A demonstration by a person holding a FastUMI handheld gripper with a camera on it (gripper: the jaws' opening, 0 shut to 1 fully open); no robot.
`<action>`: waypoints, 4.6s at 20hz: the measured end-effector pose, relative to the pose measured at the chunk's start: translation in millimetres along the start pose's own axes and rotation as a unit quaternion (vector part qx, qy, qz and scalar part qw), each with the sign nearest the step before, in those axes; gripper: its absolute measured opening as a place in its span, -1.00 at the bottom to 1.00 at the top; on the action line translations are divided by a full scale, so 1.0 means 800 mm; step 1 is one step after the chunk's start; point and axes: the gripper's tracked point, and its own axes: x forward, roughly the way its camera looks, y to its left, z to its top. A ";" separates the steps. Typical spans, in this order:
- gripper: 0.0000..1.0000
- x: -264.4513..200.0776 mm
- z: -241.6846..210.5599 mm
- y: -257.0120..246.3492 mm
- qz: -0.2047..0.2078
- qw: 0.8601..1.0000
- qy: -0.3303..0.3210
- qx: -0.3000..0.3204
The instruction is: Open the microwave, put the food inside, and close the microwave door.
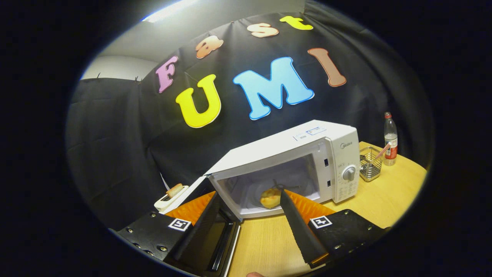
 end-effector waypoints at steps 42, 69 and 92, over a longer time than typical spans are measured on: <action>-0.39 -0.108 -0.235 0.279 0.199 0.952 0.168 -0.163; -0.98 -0.041 -0.113 0.011 0.013 0.980 0.142 -0.141; -0.98 0.081 -0.051 -0.122 -0.063 0.984 0.118 -0.114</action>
